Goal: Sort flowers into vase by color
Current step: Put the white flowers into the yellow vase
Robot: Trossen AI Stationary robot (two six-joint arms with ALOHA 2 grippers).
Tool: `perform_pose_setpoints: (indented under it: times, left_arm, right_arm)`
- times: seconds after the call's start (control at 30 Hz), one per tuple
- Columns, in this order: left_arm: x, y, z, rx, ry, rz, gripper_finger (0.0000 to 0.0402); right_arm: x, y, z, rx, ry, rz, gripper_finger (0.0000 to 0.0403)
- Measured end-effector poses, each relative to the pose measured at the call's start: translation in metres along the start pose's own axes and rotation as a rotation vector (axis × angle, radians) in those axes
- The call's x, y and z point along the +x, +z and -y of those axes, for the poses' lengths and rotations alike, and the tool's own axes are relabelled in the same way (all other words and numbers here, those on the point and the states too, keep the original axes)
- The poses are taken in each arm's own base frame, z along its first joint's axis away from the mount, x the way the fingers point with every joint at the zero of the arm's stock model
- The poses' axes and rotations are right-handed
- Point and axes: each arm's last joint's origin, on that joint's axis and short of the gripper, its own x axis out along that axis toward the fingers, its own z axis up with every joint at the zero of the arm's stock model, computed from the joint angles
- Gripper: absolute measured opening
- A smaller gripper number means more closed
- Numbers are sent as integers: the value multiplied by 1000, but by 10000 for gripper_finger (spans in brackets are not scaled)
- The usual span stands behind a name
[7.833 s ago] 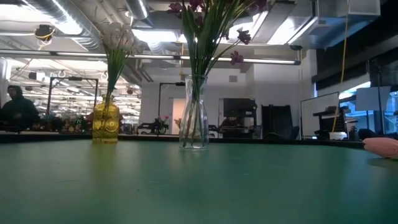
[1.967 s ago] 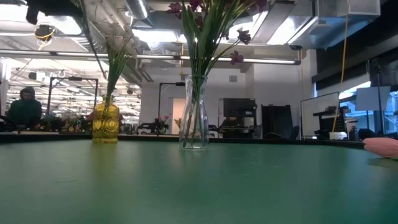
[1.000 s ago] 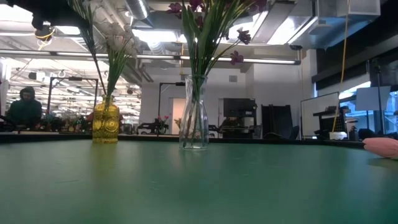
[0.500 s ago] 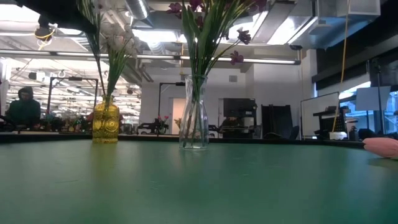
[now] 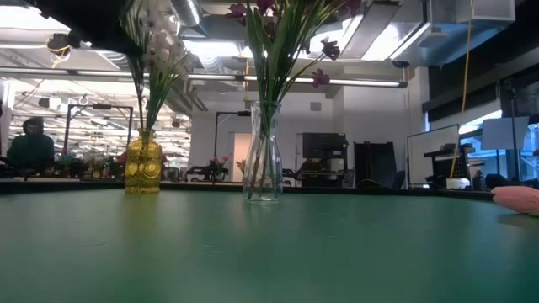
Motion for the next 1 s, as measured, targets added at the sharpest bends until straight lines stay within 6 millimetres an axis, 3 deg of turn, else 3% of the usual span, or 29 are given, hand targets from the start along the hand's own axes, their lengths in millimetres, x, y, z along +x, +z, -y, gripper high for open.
perform_pose_setpoints:
  times: [0.37, 0.77, 1.0]
  left_arm:
    - [27, -4, 7, -61, -147, -18, 0]
    - [50, -43, -1, -47, -110, -139, 0]
    - [51, -45, -3, -15, -71, -138, 21]
  right_arm:
    - [0, -1, 0, 16, 0, -10, 275]
    - [0, -1, 0, 36, 15, -13, 275]
    - [0, -1, 0, 38, 15, -11, 275]
